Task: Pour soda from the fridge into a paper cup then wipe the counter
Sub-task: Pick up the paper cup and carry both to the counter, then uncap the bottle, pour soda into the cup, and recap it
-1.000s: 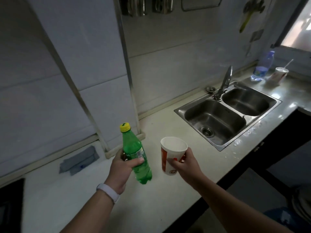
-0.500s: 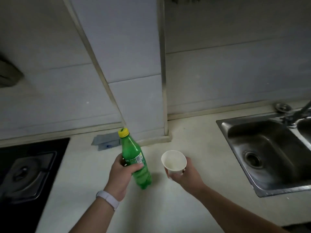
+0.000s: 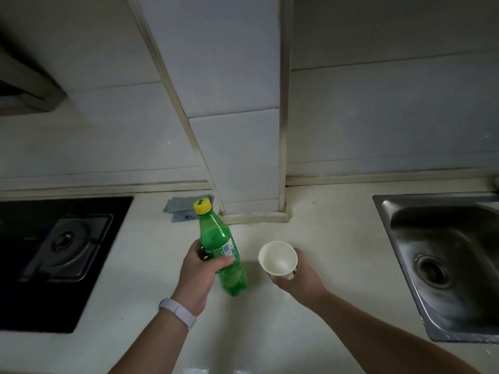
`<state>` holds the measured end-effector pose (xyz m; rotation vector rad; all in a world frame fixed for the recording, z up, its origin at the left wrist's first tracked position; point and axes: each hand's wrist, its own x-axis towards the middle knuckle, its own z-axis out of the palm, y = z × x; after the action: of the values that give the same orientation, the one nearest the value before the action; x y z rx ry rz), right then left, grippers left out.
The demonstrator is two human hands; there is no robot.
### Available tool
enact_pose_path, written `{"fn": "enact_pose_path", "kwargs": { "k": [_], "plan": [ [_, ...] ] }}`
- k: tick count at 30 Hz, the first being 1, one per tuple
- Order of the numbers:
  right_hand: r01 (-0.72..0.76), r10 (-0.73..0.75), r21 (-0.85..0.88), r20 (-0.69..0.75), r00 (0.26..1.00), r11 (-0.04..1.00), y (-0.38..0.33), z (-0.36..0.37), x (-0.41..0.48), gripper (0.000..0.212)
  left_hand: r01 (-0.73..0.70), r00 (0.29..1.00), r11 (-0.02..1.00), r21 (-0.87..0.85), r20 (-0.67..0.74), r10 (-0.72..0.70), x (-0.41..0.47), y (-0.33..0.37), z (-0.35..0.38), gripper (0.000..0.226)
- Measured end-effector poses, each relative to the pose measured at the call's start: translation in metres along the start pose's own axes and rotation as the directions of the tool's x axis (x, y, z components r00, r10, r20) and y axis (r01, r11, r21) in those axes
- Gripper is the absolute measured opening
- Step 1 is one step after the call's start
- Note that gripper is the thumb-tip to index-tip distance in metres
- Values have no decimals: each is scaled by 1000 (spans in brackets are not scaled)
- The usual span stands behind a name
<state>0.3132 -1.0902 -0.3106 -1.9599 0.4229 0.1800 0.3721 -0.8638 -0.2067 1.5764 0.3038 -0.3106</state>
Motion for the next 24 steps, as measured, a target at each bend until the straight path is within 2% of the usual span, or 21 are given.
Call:
{"fn": "enact_pose_path", "kwargs": {
  "k": [5, 9, 13, 17, 21, 24],
  "plan": [
    [-4, 4, -53, 4, 1000, 999, -3, 1, -3, 73, 7, 1000, 1000, 17, 10, -7, 1, 1, -7, 67],
    [-49, 55, -161, 30, 998, 986, -3, -8, -4, 80, -4, 1000, 1000, 9, 26, 4, 4, 5, -10, 60],
    [-74, 60, -278, -61, 996, 958, -18, -36, -5, 57, -30, 999, 999, 15, 40, 30, 5, 15, -11, 59],
    [-46, -1, -253, -182, 983, 966, -54, -67, -4, 35, -88, 994, 996, 1, 65, 88, 3, 27, -10, 58],
    [70, -119, -192, -254, 960, 979, -112, -84, 1, 23, -191, 976, 979, 72, 123, 181, -5, 40, -6, 49],
    [210, -255, -217, -205, 945, 953, -171, -85, -5, 15, -288, 951, 937, 199, 178, 254, -11, 50, -2, 50]
  ]
}}
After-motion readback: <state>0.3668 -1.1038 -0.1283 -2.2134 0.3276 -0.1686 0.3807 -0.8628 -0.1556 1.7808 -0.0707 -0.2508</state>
